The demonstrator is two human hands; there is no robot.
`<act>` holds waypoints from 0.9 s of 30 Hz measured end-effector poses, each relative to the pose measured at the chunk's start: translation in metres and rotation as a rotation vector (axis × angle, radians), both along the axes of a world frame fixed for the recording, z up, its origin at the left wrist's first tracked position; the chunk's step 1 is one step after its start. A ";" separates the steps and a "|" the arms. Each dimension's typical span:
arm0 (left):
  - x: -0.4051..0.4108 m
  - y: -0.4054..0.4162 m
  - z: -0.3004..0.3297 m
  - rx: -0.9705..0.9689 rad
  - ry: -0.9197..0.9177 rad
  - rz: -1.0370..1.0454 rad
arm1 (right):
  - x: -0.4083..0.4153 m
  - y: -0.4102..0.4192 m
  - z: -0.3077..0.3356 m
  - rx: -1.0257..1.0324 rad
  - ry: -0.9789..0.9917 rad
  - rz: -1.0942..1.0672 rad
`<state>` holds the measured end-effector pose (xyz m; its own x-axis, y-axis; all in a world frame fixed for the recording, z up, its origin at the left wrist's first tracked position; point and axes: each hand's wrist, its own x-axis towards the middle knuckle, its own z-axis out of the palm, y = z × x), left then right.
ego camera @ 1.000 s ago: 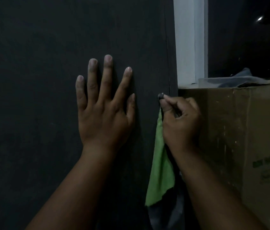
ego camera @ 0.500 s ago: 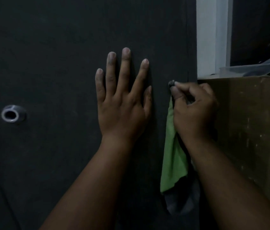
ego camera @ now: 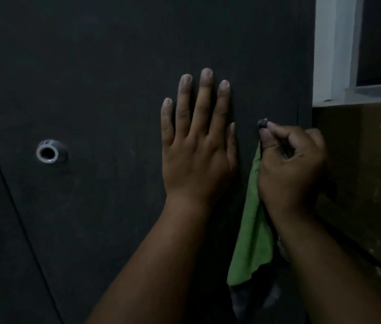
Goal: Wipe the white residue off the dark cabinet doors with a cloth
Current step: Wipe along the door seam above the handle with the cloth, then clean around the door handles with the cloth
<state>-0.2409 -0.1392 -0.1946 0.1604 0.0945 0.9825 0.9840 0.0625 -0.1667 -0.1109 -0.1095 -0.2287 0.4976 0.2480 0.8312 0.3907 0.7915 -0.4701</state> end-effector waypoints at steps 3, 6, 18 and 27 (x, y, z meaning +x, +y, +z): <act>0.001 -0.001 -0.001 0.002 -0.007 -0.008 | -0.011 -0.008 -0.021 0.020 -0.062 -0.001; 0.001 -0.001 -0.003 0.004 -0.012 -0.015 | -0.007 -0.012 -0.039 0.037 -0.180 -0.030; -0.002 -0.028 -0.023 -0.139 -0.065 -0.127 | -0.025 -0.030 -0.073 -0.077 -0.084 0.048; 0.007 -0.092 -0.089 -0.190 -0.543 -0.607 | -0.009 -0.098 -0.086 -0.435 0.171 0.457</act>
<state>-0.2339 -0.2316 -0.2840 -0.2543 0.3163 0.9139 0.7844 -0.4853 0.3862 -0.1195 -0.2073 -0.3151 0.3783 0.7622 0.5253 -0.0491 0.5832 -0.8108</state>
